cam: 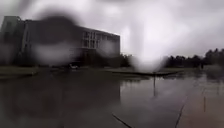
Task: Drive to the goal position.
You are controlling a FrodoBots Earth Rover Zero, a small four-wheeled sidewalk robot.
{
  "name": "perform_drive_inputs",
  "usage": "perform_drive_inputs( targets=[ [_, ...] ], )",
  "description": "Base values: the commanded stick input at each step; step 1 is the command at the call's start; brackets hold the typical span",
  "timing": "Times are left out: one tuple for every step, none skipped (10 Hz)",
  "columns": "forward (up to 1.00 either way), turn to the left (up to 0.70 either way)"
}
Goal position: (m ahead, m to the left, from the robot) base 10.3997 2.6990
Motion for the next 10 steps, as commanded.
perform_drive_inputs(
  targets=[
    [0.70,0.00],
    [0.70,0.07],
    [0.70,0.22],
    [0.70,0.31],
    [0.70,0.21],
    [0.70,0.00],
    [0.70,0.00],
    [0.70,0.00],
    [0.70,0.00],
    [0.70,0.00]
  ],
)
